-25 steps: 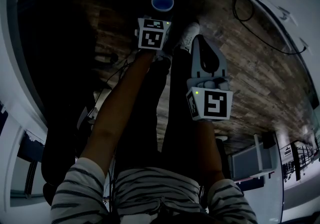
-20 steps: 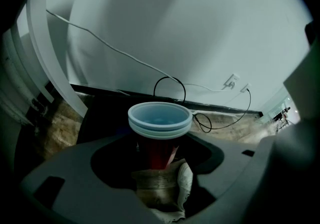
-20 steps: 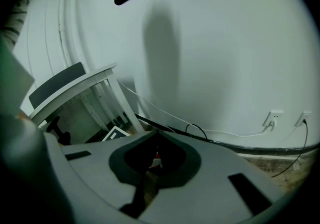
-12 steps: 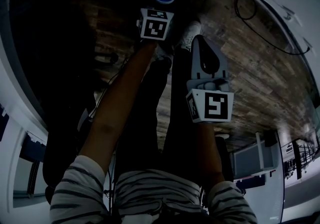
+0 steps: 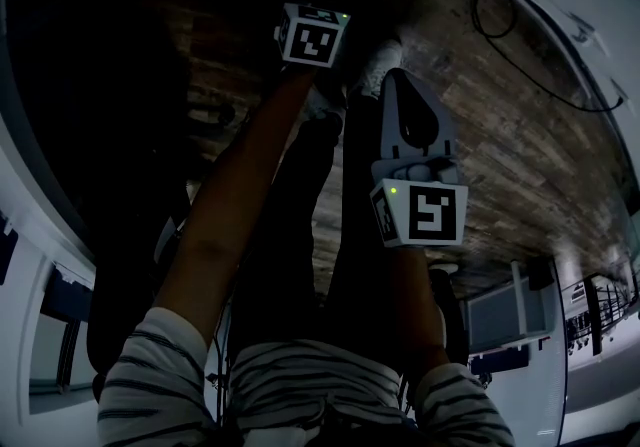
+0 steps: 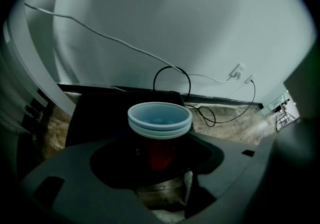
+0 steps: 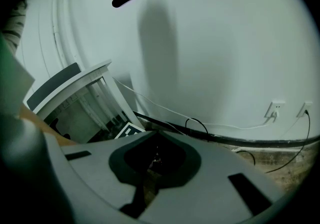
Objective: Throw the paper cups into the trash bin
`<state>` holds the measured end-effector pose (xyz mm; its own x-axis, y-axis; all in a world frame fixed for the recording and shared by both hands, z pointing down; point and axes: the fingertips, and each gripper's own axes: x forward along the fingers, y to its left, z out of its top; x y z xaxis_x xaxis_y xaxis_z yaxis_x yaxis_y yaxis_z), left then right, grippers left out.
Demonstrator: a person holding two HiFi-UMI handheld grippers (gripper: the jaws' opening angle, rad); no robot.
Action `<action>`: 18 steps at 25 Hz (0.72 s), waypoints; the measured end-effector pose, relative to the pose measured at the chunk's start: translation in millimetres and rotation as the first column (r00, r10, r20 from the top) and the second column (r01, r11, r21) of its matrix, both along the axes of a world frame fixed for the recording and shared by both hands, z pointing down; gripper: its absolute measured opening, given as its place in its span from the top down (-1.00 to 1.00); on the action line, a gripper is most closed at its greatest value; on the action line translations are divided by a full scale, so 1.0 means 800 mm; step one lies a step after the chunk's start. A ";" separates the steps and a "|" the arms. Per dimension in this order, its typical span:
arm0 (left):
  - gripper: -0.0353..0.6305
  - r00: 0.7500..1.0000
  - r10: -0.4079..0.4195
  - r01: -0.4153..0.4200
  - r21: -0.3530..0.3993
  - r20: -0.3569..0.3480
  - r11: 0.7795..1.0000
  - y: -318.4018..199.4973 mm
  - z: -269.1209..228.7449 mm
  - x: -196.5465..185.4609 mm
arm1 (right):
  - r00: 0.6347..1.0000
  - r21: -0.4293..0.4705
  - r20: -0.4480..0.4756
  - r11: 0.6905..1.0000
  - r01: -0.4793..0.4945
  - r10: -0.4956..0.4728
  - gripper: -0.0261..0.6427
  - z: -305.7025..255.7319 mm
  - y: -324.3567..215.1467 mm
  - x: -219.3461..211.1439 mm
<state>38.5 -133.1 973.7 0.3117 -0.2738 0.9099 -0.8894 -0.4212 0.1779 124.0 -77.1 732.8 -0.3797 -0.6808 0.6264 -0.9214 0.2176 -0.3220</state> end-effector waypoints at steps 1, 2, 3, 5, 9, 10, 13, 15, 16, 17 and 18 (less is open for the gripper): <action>0.02 1.000 0.000 0.000 -0.005 -0.002 1.000 -0.002 0.001 0.001 | 1.000 -0.007 -0.001 1.000 -0.001 0.001 0.87 0.002 0.001 0.001; 0.02 1.000 -0.001 0.001 -0.011 -0.004 1.000 -0.003 0.003 0.002 | 1.000 -0.013 -0.001 1.000 0.000 0.000 0.87 0.004 0.001 0.001; 0.02 1.000 -0.001 0.001 -0.015 -0.005 1.000 -0.005 0.006 0.003 | 1.000 -0.014 0.000 1.000 0.000 0.000 0.87 0.005 0.001 0.001; 0.02 1.000 -0.001 0.001 -0.022 -0.003 1.000 -0.008 0.010 0.005 | 1.000 -0.017 -0.002 1.000 0.007 -0.007 0.87 0.007 0.000 0.001; 0.02 1.000 0.005 -0.005 -0.021 0.008 1.000 -0.015 0.013 0.010 | 1.000 -0.017 -0.003 1.000 0.007 -0.007 0.87 0.007 -0.005 0.001; 0.02 1.000 0.005 -0.005 -0.022 0.011 1.000 -0.016 0.015 0.011 | 1.000 -0.016 0.004 1.000 -0.001 0.001 0.87 0.006 -0.007 0.000; 0.02 1.000 0.004 -0.004 -0.029 0.016 1.000 -0.019 0.022 0.011 | 1.000 -0.018 0.010 1.000 -0.006 0.006 0.87 0.010 -0.008 -0.002; 0.02 1.000 -0.001 0.001 -0.029 0.018 1.000 -0.024 0.027 0.013 | 1.000 -0.015 0.014 1.000 -0.004 0.004 0.87 0.012 -0.009 -0.001; 0.02 1.000 -0.005 0.006 -0.032 0.019 0.999 -0.026 0.028 0.013 | 1.000 -0.015 0.015 1.000 -0.005 0.005 0.87 0.013 -0.010 -0.001; 0.02 1.000 -0.010 0.010 -0.037 0.019 0.999 -0.027 0.031 0.013 | 1.000 -0.020 0.011 1.000 -0.003 0.003 0.87 0.014 -0.010 0.000; 0.02 1.000 -0.012 0.013 -0.042 0.019 0.999 -0.028 0.033 0.014 | 1.000 -0.026 0.006 1.000 0.000 0.001 0.87 0.016 -0.010 0.001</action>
<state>49.8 -155.6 1000.0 0.2910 -0.2392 0.9263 -0.8979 -0.4025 0.1782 124.8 -85.4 745.4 -0.3829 -0.6645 0.6417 -0.9197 0.2086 -0.3328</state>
